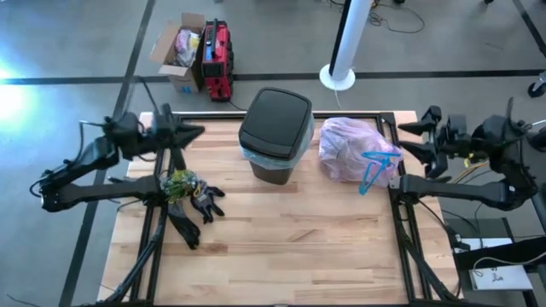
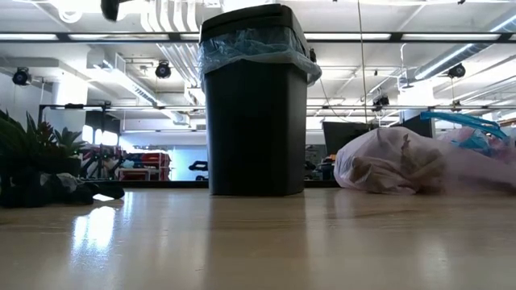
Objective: Place trash/remove bag and relplace
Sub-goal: Return to Home Position
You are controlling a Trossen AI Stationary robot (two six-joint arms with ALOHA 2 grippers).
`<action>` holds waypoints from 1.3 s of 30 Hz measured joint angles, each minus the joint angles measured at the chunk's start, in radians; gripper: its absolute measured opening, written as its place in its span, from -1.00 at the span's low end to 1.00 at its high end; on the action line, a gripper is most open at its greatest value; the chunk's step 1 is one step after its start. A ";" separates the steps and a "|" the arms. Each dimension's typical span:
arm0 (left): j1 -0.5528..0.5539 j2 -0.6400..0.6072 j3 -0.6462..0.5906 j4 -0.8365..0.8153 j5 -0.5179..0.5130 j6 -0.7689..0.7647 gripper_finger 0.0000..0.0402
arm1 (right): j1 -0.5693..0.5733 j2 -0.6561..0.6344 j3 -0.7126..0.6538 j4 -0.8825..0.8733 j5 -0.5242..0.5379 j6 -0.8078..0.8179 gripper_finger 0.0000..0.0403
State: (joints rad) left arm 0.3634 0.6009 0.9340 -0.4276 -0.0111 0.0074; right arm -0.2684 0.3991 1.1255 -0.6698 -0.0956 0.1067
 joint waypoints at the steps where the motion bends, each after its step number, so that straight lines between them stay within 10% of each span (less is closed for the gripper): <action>1: 0.000 -0.015 -0.032 0.007 0.005 -0.002 -0.94 | 0.000 -0.028 -0.033 0.002 0.006 0.000 0.11; 12: -0.089 -0.100 -0.340 0.158 0.013 -0.111 -0.94 | 0.000 -0.207 -0.370 0.135 0.009 0.044 0.18; 25: -0.568 -0.138 -0.507 0.321 -0.301 -0.094 -0.94 | 0.058 -0.164 -0.577 0.411 -0.097 0.058 0.28; 39: -0.611 -0.215 -0.657 0.519 0.057 -0.024 -0.94 | 0.270 -0.278 -0.647 0.413 -0.053 0.052 0.36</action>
State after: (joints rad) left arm -0.2478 0.3859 0.2770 0.0918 0.0460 -0.0165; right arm 0.0016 0.1210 0.4788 -0.2568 -0.1490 0.1586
